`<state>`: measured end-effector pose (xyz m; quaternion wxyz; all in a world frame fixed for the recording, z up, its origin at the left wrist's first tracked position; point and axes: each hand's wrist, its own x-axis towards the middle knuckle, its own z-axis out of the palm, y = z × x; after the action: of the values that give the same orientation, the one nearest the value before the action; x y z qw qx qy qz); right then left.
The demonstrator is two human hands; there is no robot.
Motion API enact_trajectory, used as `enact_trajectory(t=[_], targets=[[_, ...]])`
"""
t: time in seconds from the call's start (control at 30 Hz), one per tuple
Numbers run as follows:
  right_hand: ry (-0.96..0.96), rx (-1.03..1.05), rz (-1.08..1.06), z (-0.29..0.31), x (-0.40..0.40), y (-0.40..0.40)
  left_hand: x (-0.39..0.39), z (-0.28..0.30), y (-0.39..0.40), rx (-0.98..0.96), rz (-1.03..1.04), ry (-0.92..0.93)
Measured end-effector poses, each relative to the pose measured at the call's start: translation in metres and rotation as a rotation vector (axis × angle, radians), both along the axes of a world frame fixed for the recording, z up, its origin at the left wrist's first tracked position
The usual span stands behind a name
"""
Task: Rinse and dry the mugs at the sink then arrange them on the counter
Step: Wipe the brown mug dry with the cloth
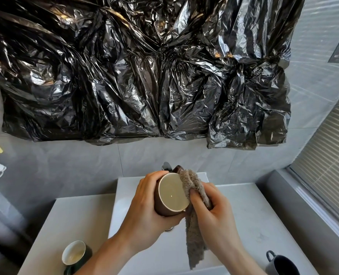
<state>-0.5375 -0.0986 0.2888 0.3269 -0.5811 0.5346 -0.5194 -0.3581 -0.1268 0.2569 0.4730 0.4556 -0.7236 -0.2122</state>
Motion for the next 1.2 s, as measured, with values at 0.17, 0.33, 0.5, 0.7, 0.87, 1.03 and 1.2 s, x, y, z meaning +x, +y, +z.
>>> enact_trajectory(t=[0.17, 0.33, 0.5, 0.7, 0.87, 1.03, 1.2], targets=[[0.122, -0.079, 0.050, 0.013, 0.003, 0.006, 0.002, -0.001, -0.005, -0.075, -0.016, -0.145], [0.586, 0.031, 0.116, 0.016, 0.008, -0.019, 0.000, -0.011, -0.013, -0.108, -0.016, -0.236], [0.766, 0.243, 0.308, 0.020, 0.019, -0.037, 0.007, -0.018, -0.021, -0.131, -0.038, -0.311], [0.700, 0.436, 0.529, 0.012, 0.026, -0.050, 0.016, -0.030, -0.025, -0.142, -0.086, -0.338], [0.734, 0.494, 0.669, 0.015, 0.023, -0.049, 0.020, -0.031, -0.026, -0.147, -0.126, -0.378], [0.944, 0.239, 0.584, 0.002, 0.015, -0.047, 0.016, -0.028, -0.031, -0.129, -0.008, -0.295], [0.863, 0.101, 0.531, -0.002, 0.000, -0.042, 0.011, -0.027, -0.033, -0.122, 0.002, -0.292]])
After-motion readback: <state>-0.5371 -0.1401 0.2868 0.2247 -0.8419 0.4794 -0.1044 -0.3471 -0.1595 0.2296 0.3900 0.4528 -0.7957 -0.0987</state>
